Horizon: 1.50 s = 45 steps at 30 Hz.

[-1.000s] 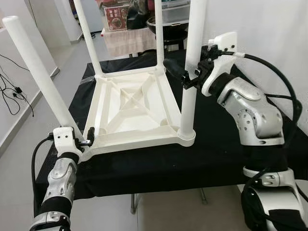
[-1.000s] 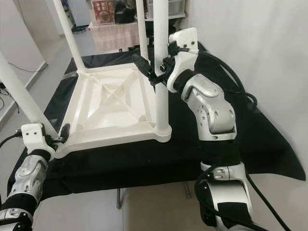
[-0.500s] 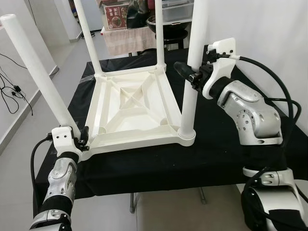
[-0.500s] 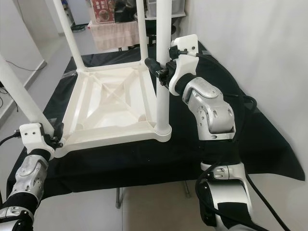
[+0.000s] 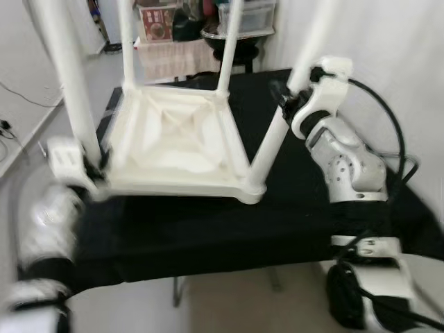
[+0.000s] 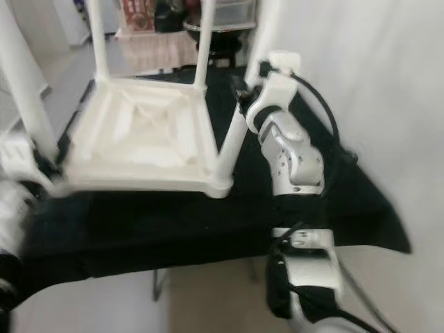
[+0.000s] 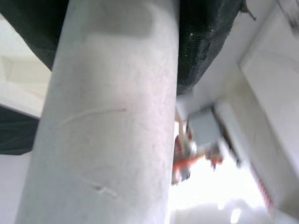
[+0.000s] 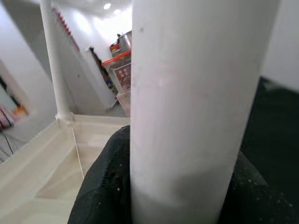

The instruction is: Building children table

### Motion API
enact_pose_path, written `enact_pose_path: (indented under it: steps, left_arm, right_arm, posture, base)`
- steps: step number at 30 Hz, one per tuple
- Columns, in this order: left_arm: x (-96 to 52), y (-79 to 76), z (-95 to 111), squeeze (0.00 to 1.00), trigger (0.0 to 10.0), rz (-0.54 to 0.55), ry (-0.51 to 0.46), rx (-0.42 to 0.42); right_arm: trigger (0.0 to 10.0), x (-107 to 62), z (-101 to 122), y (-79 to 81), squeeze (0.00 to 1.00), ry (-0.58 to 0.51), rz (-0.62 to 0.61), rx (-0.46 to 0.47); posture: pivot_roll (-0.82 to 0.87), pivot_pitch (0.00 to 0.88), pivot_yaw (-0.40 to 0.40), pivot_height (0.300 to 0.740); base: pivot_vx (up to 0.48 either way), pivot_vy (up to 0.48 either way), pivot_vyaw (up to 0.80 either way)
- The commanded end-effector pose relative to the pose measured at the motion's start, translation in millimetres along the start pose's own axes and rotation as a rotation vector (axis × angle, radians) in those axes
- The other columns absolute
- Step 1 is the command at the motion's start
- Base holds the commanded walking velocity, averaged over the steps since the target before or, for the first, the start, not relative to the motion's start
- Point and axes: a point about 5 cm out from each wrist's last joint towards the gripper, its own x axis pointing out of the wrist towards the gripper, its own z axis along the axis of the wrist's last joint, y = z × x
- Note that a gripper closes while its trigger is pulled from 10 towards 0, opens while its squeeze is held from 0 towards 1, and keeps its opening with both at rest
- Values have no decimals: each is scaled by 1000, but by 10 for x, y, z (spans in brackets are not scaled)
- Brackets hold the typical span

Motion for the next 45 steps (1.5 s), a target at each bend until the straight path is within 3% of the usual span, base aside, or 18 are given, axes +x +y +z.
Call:
enact_pose_path:
  steps: [1,2,4,5,7,10,13,19,20,21,30,31,32,33,34,35,43,45]
  left_arm:
    - [198,465,1377,0,0,107,-492,-30]
    - [198,465,1377,0,0,107,-492,-30]
    - [341,436,2103,0,0,22,-642,12]
    - [341,436,2103,0,0,22,-642,12]
    - [459,246,2684,0,0,-88,-750,-5]
    - [531,34,2963,0,78,-186,-784,-38]
    - [559,-55,3023,0,78,-222,-784,-50]
    - [738,-627,2984,0,2235,-454,-715,-171]
    - [753,-684,2960,1000,4627,-486,-700,-190]
    - [769,-855,2848,1000,10000,-576,-671,-245]
    - [647,-1255,2525,1000,10000,-872,-597,-387]
    - [623,-1273,2516,1000,10000,-895,-595,-391]
    - [623,-1273,2516,1000,10000,-895,-595,-391]
    - [595,-1283,2512,1000,10000,-923,-593,-402]
    - [595,-1283,2512,1000,10000,-923,-593,-402]
    - [579,-1261,2509,1000,10000,-928,-594,-406]
    - [410,-1131,2499,1000,10000,-1001,-589,-432]
    - [349,-1165,2478,882,10000,-1057,-583,-441]
  right_arm:
    - [0,-177,-1008,-425,0,406,-269,33]
    - [0,-177,-1008,-425,0,406,-269,33]
    - [0,-256,-1404,-244,0,545,-263,128]
    - [0,-256,-1404,-244,0,545,-263,128]
    - [0,-380,-1810,-30,0,699,-256,229]
    - [0,-485,-2065,93,0,800,-273,305]
    - [0,-520,-2139,123,0,830,-286,332]
    - [0,-540,-2198,-42,0,829,-394,357]
    - [0,-566,-2225,-73,0,834,-408,354]
    - [0,-666,-2318,-170,0,859,-447,355]
    - [0,-912,-2517,-407,0,889,-551,413]
    - [7176,-876,-2491,-407,0,848,-547,455]
    - [7176,-876,-2491,-407,0,848,-547,455]
    - [10000,-829,-2448,-420,545,798,-554,481]
    - [10000,-829,-2448,-420,545,798,-554,481]
    - [10000,-811,-2430,-426,1000,780,-564,491]
    - [10000,-750,-2350,-487,1000,680,-613,556]
    - [10000,-731,-2323,-504,1000,647,-610,589]
  posture:
    - [-59,36,125,740]
    - [-59,36,125,740]
    - [-35,39,141,740]
    - [-35,39,141,740]
    - [1,50,167,740]
    - [12,55,177,740]
    - [12,55,177,740]
    - [0,72,208,740]
    - [-1,76,211,740]
    - [-5,88,224,740]
    - [-8,102,236,740]
    - [-4,104,234,740]
    - [-4,104,234,740]
    - [-1,100,231,740]
    - [-1,100,231,740]
    - [0,99,231,740]
    - [-5,94,224,740]
    - [-7,96,222,740]
  base:
    - [0,0,0]
    - [0,0,0]
    - [0,0,0]
    - [0,0,0]
    - [0,0,0]
    - [0,0,0]
    - [0,0,0]
    - [0,0,0]
    - [0,0,0]
    - [0,0,0]
    - [0,0,0]
    - [0,0,0]
    - [0,0,0]
    - [0,0,0]
    - [0,0,0]
    - [0,0,0]
    - [0,0,0]
    - [0,0,0]
